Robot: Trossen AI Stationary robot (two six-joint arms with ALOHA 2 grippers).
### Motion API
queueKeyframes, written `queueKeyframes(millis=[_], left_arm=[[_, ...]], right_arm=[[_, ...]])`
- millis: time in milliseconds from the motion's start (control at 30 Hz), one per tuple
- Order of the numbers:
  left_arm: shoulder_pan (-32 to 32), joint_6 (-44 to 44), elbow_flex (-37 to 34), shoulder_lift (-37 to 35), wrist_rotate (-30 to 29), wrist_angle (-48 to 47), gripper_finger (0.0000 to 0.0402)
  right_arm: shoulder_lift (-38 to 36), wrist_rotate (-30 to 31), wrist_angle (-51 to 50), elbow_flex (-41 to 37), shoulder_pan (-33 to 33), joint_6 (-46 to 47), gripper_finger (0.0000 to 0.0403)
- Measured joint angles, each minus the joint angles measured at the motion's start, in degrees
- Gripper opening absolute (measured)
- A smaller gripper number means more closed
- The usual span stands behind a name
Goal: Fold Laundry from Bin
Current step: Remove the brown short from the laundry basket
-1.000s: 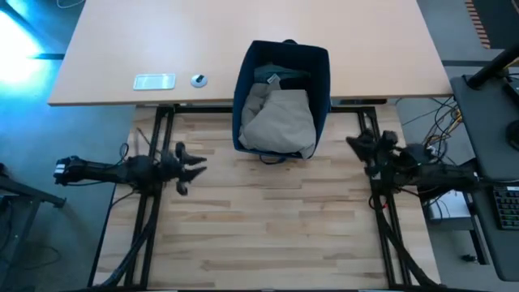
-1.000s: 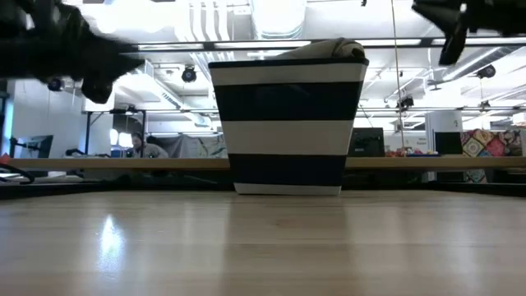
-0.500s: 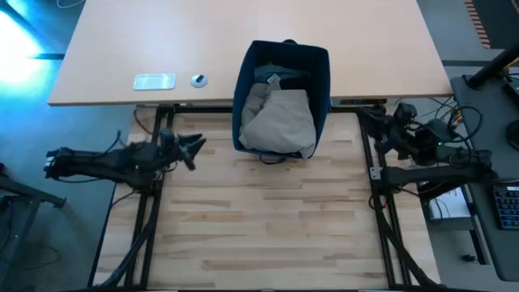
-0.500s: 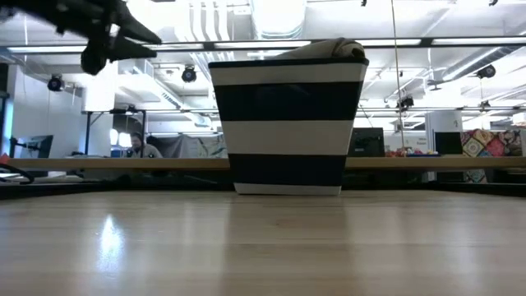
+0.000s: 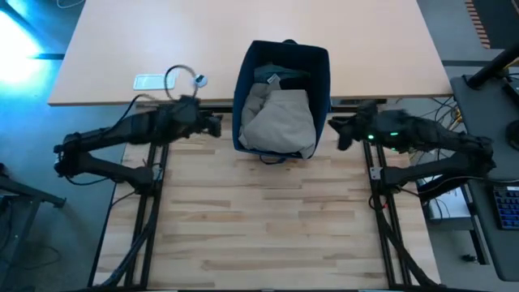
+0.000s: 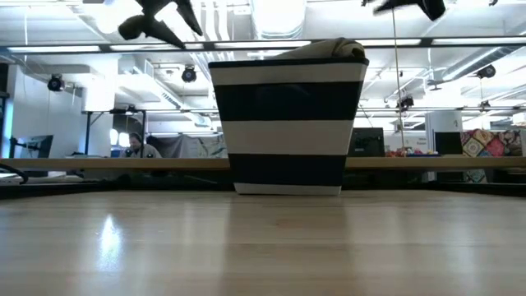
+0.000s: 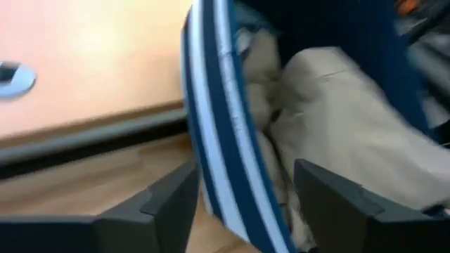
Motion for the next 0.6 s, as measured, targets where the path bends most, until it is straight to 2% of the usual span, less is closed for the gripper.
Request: queueKeyframes(millis=[133, 267, 433, 600], left_arm=[[3.31, -2.24, 6.8, 7.76, 2.98, -6.62, 0.0252], [4.93, -2.48, 11.73, 13.46, 5.17, -8.3, 0.0257], [8.02, -1.92, 15.93, 17.76, 5.61, -12.34, 0.0249], [11.16, -1.04, 15.12, 19.48, 10.92, -10.63, 0.024]], right_arm=[[3.28, 4.54, -8.54, 1.08, -1.5, 8.98, 0.0183], [5.6, 4.33, -10.72, 0.22, -4.5, 15.61, 0.0209], [7.82, -0.69, -10.21, 0.11, -10.32, 20.01, 0.0208], [11.15, -6.6, -8.61, 0.14, -15.36, 19.6, 0.0194]])
